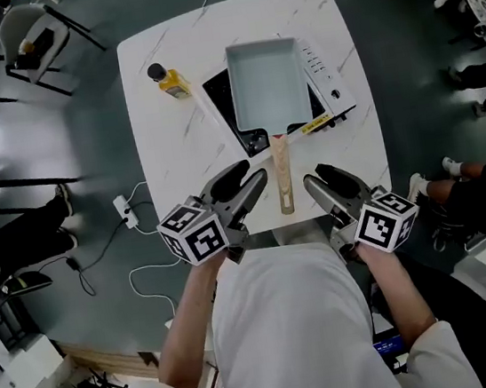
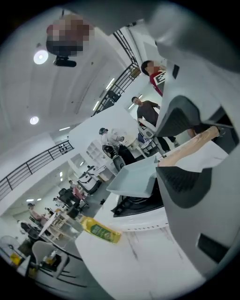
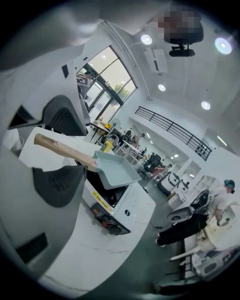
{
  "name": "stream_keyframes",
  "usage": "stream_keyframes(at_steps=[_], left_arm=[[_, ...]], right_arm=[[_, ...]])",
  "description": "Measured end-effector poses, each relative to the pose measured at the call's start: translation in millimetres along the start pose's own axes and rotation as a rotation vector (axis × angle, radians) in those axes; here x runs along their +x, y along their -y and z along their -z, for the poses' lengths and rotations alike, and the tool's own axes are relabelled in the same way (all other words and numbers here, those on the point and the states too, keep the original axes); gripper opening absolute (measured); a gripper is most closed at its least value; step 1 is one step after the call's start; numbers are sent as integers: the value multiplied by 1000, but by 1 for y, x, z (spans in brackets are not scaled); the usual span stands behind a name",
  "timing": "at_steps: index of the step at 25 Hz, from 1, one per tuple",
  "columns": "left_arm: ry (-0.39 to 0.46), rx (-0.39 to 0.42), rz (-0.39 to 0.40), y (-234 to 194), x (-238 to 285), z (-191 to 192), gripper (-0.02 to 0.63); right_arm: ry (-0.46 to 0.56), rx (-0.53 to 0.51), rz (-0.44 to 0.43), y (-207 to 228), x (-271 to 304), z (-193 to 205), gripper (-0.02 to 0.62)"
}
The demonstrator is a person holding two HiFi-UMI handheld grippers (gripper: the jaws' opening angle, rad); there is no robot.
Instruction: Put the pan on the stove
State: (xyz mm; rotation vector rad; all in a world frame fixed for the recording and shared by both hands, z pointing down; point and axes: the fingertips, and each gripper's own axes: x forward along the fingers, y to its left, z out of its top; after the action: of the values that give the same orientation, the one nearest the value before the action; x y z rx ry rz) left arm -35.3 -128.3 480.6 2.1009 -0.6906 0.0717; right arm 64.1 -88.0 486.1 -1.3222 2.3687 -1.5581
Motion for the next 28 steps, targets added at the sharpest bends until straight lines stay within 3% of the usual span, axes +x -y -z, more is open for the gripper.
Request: stream_keyframes(at_steps=[3, 5, 8, 11, 20, 28], left_arm=[[61, 74, -57, 9, -18, -17, 144], [95, 119, -102, 14, -28, -26, 143], [127, 202, -151, 26, -41, -37, 75], [149, 284, -188, 42, -54, -48, 59], [224, 430, -258, 85, -85, -80, 0], [306, 477, -287, 111, -112, -95, -1]], right_arm=[[30, -95, 19, -14, -11, -16, 182], [61, -152, 43, -22, -19, -27, 157], [133, -213, 92, -31, -32, -48, 3], [193, -275, 103, -46, -44, -67, 3], [309, -464, 112, -87, -72, -100, 3], [397, -599, 136, -118, -89, -110, 3]])
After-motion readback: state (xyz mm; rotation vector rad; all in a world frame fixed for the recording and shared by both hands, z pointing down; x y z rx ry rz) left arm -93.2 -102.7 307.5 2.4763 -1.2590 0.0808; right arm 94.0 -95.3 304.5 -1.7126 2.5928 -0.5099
